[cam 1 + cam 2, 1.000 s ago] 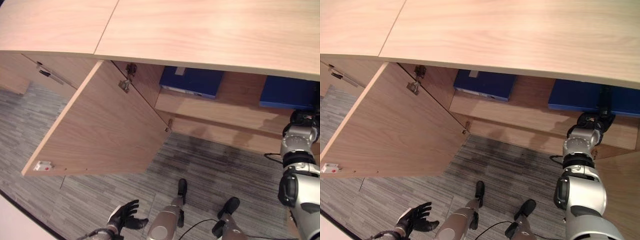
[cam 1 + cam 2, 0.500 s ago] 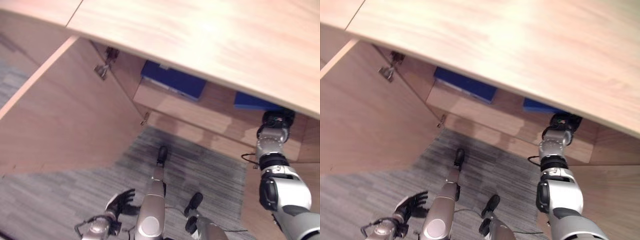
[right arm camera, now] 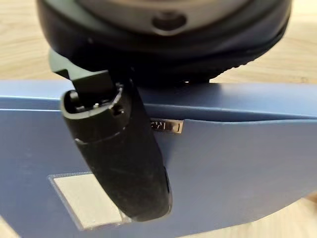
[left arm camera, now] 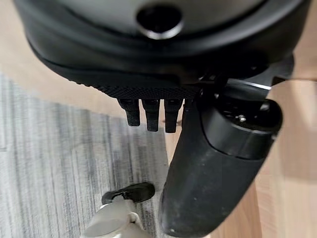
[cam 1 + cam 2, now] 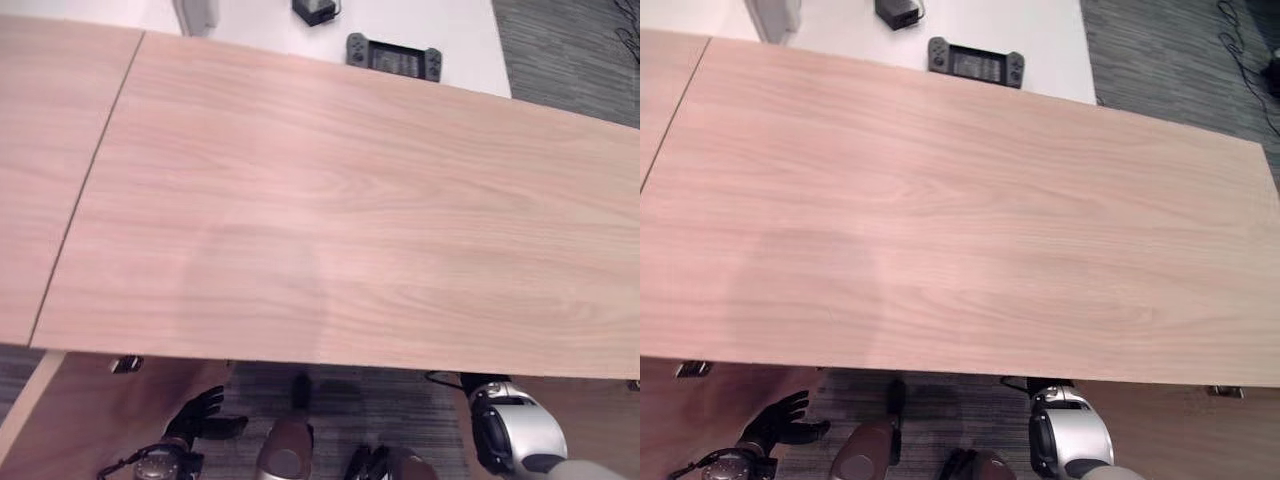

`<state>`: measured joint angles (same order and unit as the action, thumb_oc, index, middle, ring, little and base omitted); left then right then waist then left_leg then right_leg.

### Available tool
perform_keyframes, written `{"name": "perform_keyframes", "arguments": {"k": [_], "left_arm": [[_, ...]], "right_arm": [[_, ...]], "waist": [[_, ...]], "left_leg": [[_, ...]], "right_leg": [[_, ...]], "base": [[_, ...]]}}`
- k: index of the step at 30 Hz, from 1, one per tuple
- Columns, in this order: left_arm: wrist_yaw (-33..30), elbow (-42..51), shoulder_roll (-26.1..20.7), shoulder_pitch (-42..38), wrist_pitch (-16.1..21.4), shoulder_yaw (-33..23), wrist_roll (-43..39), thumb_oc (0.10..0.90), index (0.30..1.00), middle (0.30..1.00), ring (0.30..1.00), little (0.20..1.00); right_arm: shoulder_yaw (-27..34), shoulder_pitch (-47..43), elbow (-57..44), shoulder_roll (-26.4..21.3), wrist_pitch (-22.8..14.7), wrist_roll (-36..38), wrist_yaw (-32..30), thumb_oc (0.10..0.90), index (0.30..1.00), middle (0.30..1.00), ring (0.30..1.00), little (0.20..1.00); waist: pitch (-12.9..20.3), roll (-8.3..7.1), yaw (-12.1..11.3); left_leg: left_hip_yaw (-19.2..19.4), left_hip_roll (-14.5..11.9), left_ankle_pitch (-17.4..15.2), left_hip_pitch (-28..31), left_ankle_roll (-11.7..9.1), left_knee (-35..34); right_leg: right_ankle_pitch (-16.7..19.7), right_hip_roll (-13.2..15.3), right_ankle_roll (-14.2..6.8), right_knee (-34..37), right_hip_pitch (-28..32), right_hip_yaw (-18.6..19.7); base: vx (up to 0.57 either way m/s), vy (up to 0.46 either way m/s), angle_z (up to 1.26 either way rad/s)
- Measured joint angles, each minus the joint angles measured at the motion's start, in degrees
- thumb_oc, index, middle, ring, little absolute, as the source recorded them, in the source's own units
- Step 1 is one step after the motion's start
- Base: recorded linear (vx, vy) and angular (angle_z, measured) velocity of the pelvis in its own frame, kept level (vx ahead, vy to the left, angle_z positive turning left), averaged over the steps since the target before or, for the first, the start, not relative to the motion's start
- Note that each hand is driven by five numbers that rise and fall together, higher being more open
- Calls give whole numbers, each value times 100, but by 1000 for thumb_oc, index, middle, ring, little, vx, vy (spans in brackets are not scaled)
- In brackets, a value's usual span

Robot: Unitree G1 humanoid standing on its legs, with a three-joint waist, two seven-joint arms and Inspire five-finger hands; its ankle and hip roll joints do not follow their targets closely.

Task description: Put the empty folder in the office cabinet

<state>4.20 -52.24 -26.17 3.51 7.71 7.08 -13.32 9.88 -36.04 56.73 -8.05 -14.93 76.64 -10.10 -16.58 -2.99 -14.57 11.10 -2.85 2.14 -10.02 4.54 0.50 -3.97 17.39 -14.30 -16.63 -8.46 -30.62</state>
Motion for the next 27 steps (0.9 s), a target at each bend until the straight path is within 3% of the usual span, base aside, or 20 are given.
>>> {"name": "perform_keyframes", "arguments": {"k": [2,3,5,7,8,12,15,27], "left_arm": [[24,58,55,0,-1,57,-4,800,900,900,900,900],[15,160,18,36,-1,115,-10,800,900,900,900,900],[10,310,-21,56,-8,182,3,800,900,900,900,900],[24,404,-158,61,138,242,8,800,900,900,900,900],[25,390,-91,102,124,282,7,800,900,900,900,900],[185,344,249,397,85,632,29,800,900,900,900,900],[293,390,273,592,89,672,29,800,900,900,900,900],[324,567,235,581,94,626,26,800,900,900,900,900]], "right_arm": [[22,20,-1,-176,3,1,7,400,300,300,300,300],[116,81,1,-315,5,5,4,400,300,300,300,300],[201,146,2,-442,0,6,-7,400,300,300,300,300],[231,244,87,-634,-77,7,-38,400,300,300,300,300],[206,214,158,-723,-63,-4,-20,400,300,300,300,300],[168,72,203,-1176,-2,-1,-111,400,300,300,300,300],[237,-4,230,-1359,-22,-1,-120,400,300,300,300,300],[433,-8,282,-1270,-50,64,-118,400,300,300,300,300]], "waist": [[6,241,8],[44,328,24],[66,358,47],[83,205,24],[151,230,6],[192,841,32],[162,822,36],[137,823,25]], "left_leg": [[-55,-16,77,30,-51,-88],[-166,28,142,15,-118,-101],[-303,98,214,2,-193,-180],[-486,310,371,-106,-372,-276],[-535,321,416,-258,-526,-285],[-679,-12,577,-398,-765,-406],[-741,-149,652,-385,-838,-497],[-910,-282,716,-469,-914,-497]], "right_leg": [[302,159,0,871,19,-2],[721,278,40,1601,119,15],[1076,275,44,1974,188,259],[1432,302,162,1962,210,369],[1452,205,414,2147,208,215],[1428,-144,532,2159,97,48],[1348,-289,604,2160,91,23],[1260,-477,639,2159,110,-117]], "base": [[162,-97,11],[140,-95,40],[56,-67,66],[30,-83,80],[6,-48,20],[9,-69,7],[16,-100,5],[3,-144,5]]}}
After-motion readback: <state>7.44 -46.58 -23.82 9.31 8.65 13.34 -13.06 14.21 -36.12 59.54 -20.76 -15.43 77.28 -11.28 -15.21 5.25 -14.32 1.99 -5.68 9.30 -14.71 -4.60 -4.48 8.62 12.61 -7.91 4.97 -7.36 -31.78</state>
